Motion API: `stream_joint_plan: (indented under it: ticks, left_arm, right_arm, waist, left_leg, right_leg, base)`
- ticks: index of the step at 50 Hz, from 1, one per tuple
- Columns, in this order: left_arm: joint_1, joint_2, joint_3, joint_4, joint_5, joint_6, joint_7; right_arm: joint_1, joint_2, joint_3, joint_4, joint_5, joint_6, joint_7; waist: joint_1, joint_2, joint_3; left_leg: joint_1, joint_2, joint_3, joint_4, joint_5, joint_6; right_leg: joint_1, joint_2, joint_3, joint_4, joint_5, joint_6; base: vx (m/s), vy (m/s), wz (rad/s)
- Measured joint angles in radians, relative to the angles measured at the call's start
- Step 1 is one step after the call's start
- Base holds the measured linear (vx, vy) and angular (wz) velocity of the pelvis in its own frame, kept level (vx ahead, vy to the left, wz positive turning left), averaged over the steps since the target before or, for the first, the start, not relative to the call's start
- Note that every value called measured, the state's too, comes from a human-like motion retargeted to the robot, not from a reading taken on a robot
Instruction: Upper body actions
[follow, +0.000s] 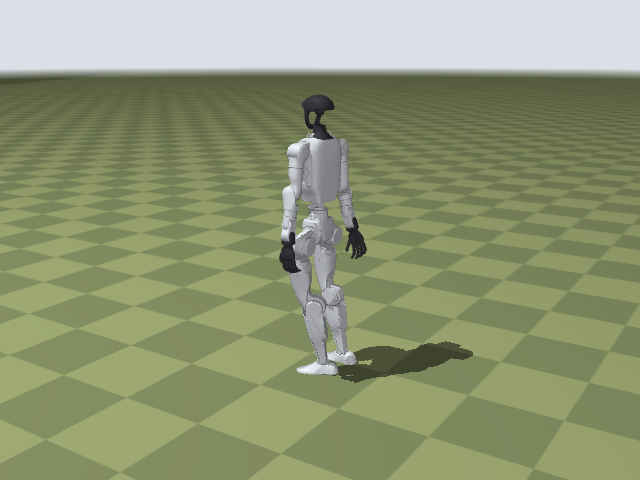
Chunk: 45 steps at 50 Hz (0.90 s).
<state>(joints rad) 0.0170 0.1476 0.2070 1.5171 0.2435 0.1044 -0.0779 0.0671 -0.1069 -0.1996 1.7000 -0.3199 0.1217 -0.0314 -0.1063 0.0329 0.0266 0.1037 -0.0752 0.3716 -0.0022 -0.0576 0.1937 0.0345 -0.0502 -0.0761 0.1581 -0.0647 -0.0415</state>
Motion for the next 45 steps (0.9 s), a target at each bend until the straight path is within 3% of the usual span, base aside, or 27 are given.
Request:
stream_joint_plan:
  ticks: [11, 20, 26, 32, 37, 39, 45]
  left_arm:
    - [0.024, -0.021, -0.047, -0.004, 0.087, -0.01, -0.009]
    - [0.047, -0.043, -0.058, 0.007, 0.105, -0.017, -0.019]
    - [0.029, -0.028, -0.058, 0.033, 0.116, -0.011, -0.02]
    - [-0.006, -0.002, -0.066, 0.024, 0.118, -0.01, -0.015]
    - [-0.028, 0.013, -0.07, 0.003, 0.093, -0.017, -0.031]
    - [-0.038, 0.018, -0.067, -0.006, 0.087, -0.015, -0.032]
    - [-0.056, 0.004, -0.063, -0.062, 0.051, -0.024, -0.038]
  right_arm:
    - [-0.062, 0.029, 0.151, -0.126, -0.224, -0.037, -0.013]
    - [-0.09, 0.005, 0.113, -0.138, -0.153, -0.058, 0.014]
    - [-0.086, -0.001, 0.072, -0.1, -0.092, -0.06, 0.013]
    - [-0.059, 0.006, 0.046, -0.058, -0.081, -0.058, 0.002]
    - [-0.049, 0.008, 0.04, -0.042, -0.102, -0.048, 0.0]
    - [-0.049, 0.006, 0.04, -0.047, -0.105, -0.047, 0.0]
    - [-0.092, -0.018, 0.039, -0.077, -0.091, -0.044, 0.014]
  waist:
    - [0.016, -0.014, 0.003]
    - [0.058, -0.038, -0.012]
    - [0.047, -0.027, -0.018]
    - [0.023, -0.009, -0.006]
    - [-0.021, -0.015, 0.02]
    - [-0.034, -0.011, 0.025]
    - [0.037, 0.003, 0.061]
  left_leg:
    - [0.0, -0.018, 0.012, -0.004, -0.046, -0.005]
    - [-0.026, -0.034, -0.037, 0.006, -0.062, -0.021]
    - [-0.087, 0.003, -0.148, 0.051, -0.056, -0.052]
    - [-0.15, 0.045, -0.284, 0.084, -0.022, -0.085]
    - [-0.188, 0.032, -0.397, 0.094, 0.023, -0.109]
    - [-0.213, 0.026, -0.443, 0.092, 0.049, -0.125]
    - [-0.281, 0.014, -0.467, 0.071, 0.118, -0.177]
  right_leg:
    - [-0.005, -0.01, 0.008, -0.001, 0.011, 0.014]
    - [0.004, -0.041, -0.058, 0.003, -0.004, 0.021]
    - [0.013, -0.04, -0.122, 0.049, -0.041, 0.003]
    - [-0.023, 0.02, 0.075, 0.128, -0.023, -0.021]
    - [-0.016, 0.047, 0.333, 0.1, 0.008, 0.075]
    - [0.0, 0.034, 0.3, 0.068, -0.013, 0.091]
    - [-0.004, 0.019, 0.114, 0.009, -0.02, 0.035]
  base:
    - [0.02, 0.02, -0.05]
    - [0.02, -0.01, 0.37]
    - [-0.02, -0.08, 1.0]
    - [-0.04, -0.13, 1.72]
    - [-0.08, -0.14, 2.04]
    - [-0.18, -0.07, 2.18]
    - [-0.32, -0.06, 1.33]
